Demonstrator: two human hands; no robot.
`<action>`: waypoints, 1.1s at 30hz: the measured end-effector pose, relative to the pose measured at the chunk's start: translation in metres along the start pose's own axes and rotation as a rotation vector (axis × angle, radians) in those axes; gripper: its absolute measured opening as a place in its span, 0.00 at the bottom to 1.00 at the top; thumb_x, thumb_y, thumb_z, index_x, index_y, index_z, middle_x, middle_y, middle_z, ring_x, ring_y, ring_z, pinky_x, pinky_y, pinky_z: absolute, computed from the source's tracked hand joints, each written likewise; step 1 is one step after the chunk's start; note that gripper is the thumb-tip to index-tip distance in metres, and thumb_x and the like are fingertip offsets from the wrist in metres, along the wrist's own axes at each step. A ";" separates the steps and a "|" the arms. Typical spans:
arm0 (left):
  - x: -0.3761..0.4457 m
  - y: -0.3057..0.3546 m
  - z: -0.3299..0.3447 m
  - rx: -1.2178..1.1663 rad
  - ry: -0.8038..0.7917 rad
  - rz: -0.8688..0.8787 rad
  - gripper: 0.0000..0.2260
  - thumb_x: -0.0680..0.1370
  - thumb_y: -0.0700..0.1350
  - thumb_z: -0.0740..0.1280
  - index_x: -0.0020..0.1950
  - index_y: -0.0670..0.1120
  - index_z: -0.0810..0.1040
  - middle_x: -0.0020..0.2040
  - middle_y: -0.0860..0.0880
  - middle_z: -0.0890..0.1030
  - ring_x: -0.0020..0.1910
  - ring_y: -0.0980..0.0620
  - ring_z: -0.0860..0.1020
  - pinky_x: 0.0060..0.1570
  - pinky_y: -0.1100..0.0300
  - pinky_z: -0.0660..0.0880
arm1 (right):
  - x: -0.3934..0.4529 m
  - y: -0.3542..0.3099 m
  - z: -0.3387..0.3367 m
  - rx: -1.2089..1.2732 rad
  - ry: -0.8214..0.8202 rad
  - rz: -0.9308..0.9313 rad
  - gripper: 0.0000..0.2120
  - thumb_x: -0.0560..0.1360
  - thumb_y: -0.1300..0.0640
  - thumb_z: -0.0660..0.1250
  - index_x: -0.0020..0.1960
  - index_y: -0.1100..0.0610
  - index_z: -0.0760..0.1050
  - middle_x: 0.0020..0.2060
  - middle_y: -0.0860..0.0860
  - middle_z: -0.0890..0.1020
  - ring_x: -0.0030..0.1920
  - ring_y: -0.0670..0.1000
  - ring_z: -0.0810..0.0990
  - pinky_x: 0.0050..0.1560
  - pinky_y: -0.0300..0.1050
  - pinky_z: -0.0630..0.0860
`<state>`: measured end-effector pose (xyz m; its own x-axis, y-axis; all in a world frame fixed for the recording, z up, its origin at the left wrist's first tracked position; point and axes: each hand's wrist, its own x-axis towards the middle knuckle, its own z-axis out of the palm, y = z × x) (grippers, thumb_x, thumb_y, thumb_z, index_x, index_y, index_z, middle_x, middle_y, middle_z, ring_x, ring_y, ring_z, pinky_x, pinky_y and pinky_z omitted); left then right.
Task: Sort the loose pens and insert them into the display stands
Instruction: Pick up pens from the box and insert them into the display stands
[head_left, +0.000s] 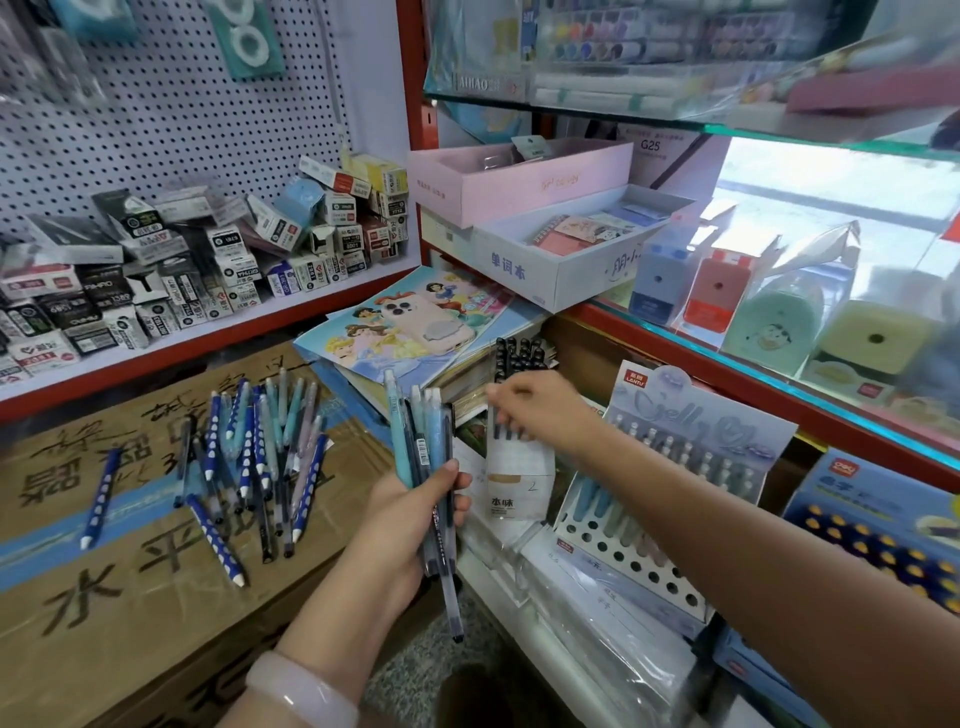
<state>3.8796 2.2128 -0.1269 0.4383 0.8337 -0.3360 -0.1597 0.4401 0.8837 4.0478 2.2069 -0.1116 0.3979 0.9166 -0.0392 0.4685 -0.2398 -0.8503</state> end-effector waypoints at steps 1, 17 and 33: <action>-0.002 -0.001 0.001 -0.005 -0.015 -0.003 0.04 0.78 0.36 0.63 0.51 0.39 0.75 0.33 0.45 0.78 0.25 0.53 0.73 0.23 0.64 0.72 | -0.005 -0.007 0.005 0.104 -0.099 0.017 0.12 0.79 0.51 0.62 0.46 0.58 0.77 0.38 0.52 0.79 0.37 0.47 0.76 0.38 0.38 0.75; -0.009 -0.001 0.003 -0.033 -0.047 -0.076 0.03 0.78 0.36 0.62 0.48 0.37 0.74 0.38 0.40 0.78 0.26 0.52 0.79 0.29 0.62 0.79 | -0.011 -0.025 -0.026 0.507 0.022 0.123 0.03 0.78 0.62 0.62 0.47 0.61 0.74 0.36 0.53 0.77 0.35 0.46 0.77 0.35 0.33 0.77; -0.001 0.003 -0.005 0.048 0.050 -0.118 0.03 0.78 0.36 0.63 0.44 0.42 0.74 0.36 0.44 0.78 0.25 0.54 0.76 0.25 0.65 0.76 | 0.024 0.027 0.006 -0.215 0.394 -0.123 0.05 0.79 0.57 0.60 0.50 0.59 0.69 0.42 0.60 0.81 0.44 0.59 0.81 0.46 0.59 0.78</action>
<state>3.8739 2.2151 -0.1252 0.4064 0.7931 -0.4536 -0.0665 0.5208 0.8511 4.0657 2.2237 -0.1388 0.5788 0.7611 0.2927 0.6673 -0.2358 -0.7064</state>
